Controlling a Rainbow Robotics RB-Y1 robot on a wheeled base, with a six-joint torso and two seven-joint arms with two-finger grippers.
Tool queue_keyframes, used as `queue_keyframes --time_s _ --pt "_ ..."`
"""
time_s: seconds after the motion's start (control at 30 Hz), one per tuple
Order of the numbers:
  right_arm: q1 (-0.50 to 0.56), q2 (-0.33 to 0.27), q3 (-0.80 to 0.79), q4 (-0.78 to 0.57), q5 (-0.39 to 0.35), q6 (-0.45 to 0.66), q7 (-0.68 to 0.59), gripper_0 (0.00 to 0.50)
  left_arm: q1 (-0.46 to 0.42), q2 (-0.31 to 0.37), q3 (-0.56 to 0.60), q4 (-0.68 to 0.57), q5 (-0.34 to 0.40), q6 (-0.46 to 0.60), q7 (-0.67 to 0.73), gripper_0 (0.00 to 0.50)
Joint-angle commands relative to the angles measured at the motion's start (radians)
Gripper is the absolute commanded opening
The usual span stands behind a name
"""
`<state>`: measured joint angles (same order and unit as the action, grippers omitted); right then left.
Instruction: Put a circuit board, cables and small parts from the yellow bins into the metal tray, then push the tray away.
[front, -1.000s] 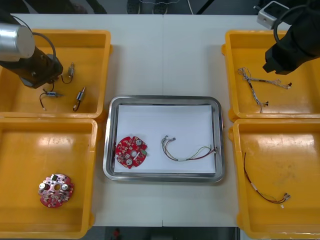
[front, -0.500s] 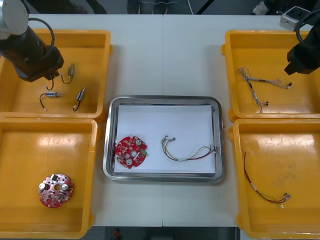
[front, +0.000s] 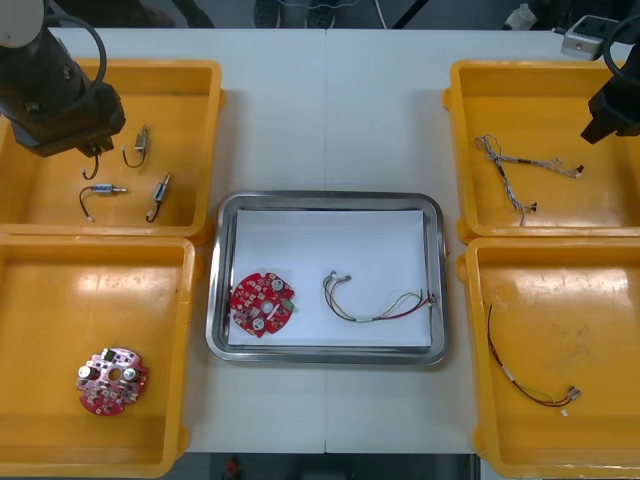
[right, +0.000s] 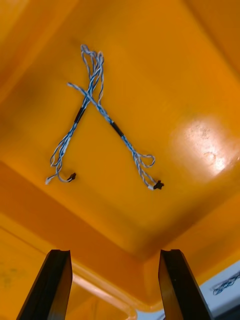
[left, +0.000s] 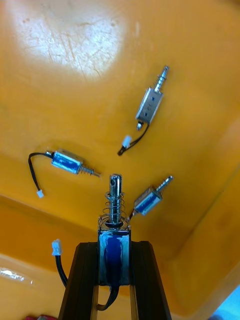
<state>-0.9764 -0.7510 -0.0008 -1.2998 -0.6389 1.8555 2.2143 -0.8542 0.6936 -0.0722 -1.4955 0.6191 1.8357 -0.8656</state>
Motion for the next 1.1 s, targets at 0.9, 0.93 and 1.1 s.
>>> queue_keyframes --time_s 0.9,0.93,1.1 --pt "-0.188 0.070 0.110 0.576 -0.067 -0.486 0.404 0.500 0.009 -0.212 -0.274 -0.385 0.004 0.084 0.169 0.000" --pt "-0.188 0.073 0.114 0.583 -0.070 -0.498 0.404 0.500 0.009 -0.217 -0.285 -0.385 0.001 0.084 0.171 0.000" --pt "-0.188 0.093 0.120 0.640 -0.067 -0.550 0.418 0.500 0.009 -0.223 -0.348 -0.370 0.004 0.083 0.178 0.000"
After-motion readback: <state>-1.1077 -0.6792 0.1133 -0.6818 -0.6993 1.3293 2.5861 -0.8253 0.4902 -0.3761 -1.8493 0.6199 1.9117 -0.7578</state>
